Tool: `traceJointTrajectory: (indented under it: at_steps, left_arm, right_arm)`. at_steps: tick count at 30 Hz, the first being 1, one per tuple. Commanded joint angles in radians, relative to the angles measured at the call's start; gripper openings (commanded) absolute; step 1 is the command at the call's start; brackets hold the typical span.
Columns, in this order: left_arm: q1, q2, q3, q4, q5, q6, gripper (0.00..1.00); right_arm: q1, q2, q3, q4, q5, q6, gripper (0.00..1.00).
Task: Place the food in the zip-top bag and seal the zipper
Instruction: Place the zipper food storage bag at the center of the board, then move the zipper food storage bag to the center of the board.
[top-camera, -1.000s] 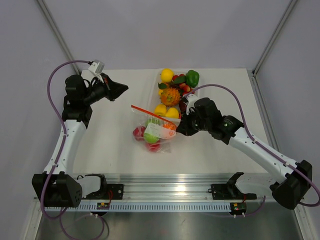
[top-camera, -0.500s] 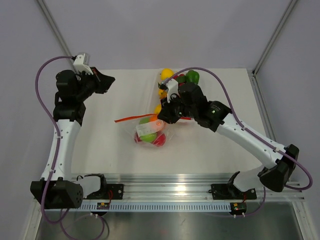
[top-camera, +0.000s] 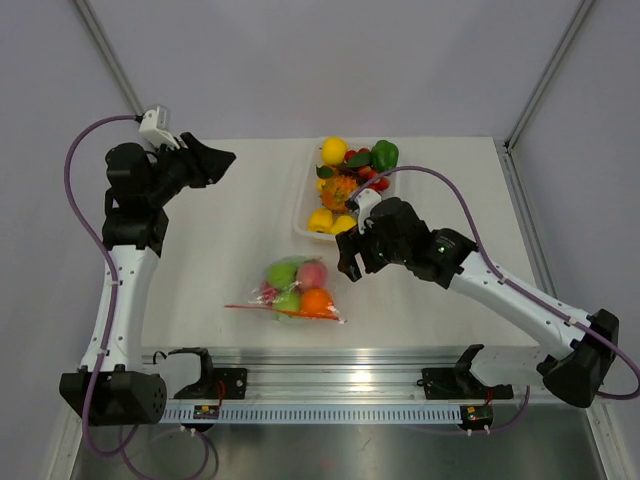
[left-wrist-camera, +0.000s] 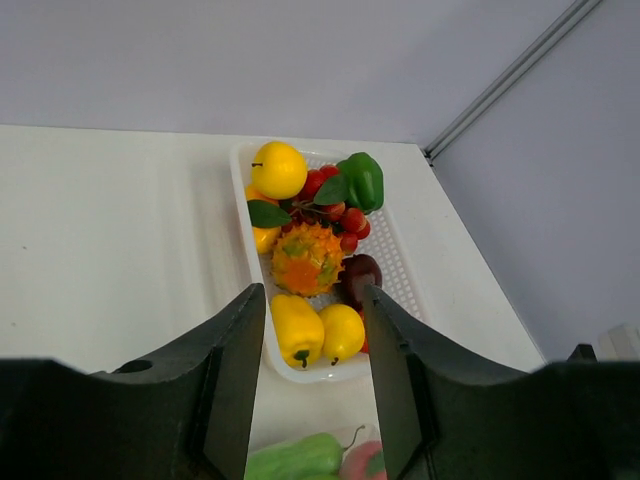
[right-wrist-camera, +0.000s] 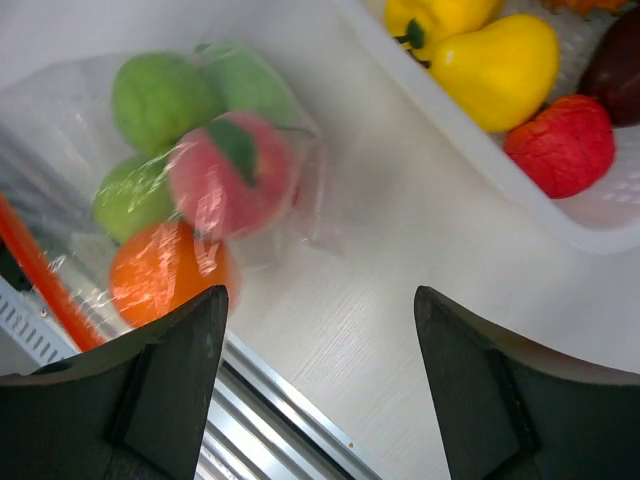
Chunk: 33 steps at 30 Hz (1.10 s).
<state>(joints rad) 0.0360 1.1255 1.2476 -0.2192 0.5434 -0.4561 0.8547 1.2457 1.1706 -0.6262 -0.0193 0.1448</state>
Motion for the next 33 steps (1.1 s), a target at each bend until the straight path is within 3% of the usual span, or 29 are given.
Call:
traceJointTrajectory:
  at_steps: [1, 6, 11, 22, 26, 30, 31, 33]
  left_arm:
    - [0.001, 0.010, -0.007, 0.017, 0.056, -0.039, 0.47]
    - [0.001, -0.001, -0.005, -0.055, 0.075, -0.024, 0.47]
    - [-0.019, -0.045, -0.055, -0.193, 0.095, 0.016, 0.46]
    - [-0.028, -0.202, -0.299, -0.443, 0.004, 0.089, 0.46]
    - [-0.054, -0.251, -0.421, -0.411, 0.036, 0.040, 0.45]
    - [-0.061, -0.260, -0.473, -0.379, 0.038, 0.016, 0.45]
    - [-0.061, -0.254, -0.471, -0.379, 0.038, 0.019, 0.45]
    - [-0.062, -0.244, -0.458, -0.379, 0.036, 0.025, 0.45]
  right_arm:
    - [-0.062, -0.045, 0.026, 0.036, 0.039, 0.062, 0.83]
    - [-0.095, 0.000, 0.052, 0.026, 0.024, 0.098, 0.84]
    - [-0.089, 0.061, 0.044, 0.052, -0.224, 0.125, 0.82]
    - [0.082, 0.193, -0.057, 0.186, -0.266, 0.246, 0.84]
    - [0.101, 0.262, -0.057, 0.200, -0.225, 0.272, 0.74]
    - [0.101, 0.296, -0.045, 0.210, -0.179, 0.282, 0.54]
    - [0.101, 0.300, -0.037, 0.214, -0.173, 0.282, 0.42]
    - [0.101, 0.304, -0.026, 0.221, -0.165, 0.283, 0.27]
